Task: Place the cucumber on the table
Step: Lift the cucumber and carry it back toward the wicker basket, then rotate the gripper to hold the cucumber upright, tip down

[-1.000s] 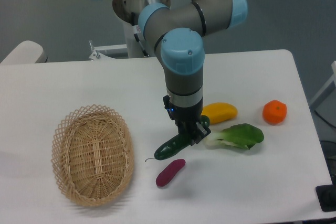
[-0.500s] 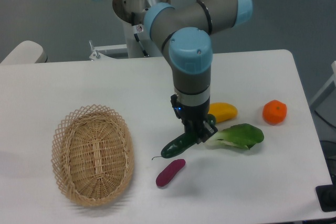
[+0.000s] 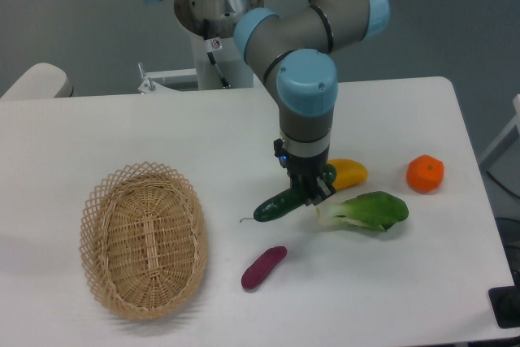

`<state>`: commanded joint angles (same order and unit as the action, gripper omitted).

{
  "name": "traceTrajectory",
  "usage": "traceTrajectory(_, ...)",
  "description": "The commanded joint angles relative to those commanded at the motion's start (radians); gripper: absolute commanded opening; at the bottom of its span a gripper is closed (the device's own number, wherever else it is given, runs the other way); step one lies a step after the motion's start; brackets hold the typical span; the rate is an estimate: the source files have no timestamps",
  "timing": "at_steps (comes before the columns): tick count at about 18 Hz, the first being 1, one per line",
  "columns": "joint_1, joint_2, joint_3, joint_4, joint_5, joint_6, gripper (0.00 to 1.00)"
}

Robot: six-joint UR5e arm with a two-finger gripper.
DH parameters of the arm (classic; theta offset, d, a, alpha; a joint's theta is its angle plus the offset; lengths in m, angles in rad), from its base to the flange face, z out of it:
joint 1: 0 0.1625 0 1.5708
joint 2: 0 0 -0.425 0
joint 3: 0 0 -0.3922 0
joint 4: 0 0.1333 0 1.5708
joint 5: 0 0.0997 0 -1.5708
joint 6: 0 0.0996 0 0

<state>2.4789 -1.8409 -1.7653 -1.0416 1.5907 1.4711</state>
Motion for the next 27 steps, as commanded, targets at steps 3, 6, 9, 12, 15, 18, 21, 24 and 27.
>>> traceTrajectory(3,-0.003,0.020,-0.054,0.000,0.000,-0.072,0.25)
traceTrajectory(6,-0.015,0.012,-0.091,0.002,-0.003,-0.217,0.25)
traceTrajectory(9,-0.058,-0.010,-0.091,0.011,-0.006,-0.388,0.26)
traceTrajectory(12,-0.097,-0.049,-0.091,0.081,-0.002,-0.517,0.27)
traceTrajectory(15,-0.098,-0.064,-0.094,0.094,-0.002,-0.543,0.28)
traceTrajectory(18,-0.092,-0.075,-0.091,0.095,0.000,-0.535,0.30)
traceTrajectory(21,-0.075,-0.080,-0.086,0.094,-0.002,-0.534,0.30)
traceTrajectory(24,-0.072,-0.083,-0.097,0.094,-0.002,-0.534,0.31)
traceTrajectory(27,-0.074,-0.095,-0.097,0.095,-0.002,-0.534,0.35)
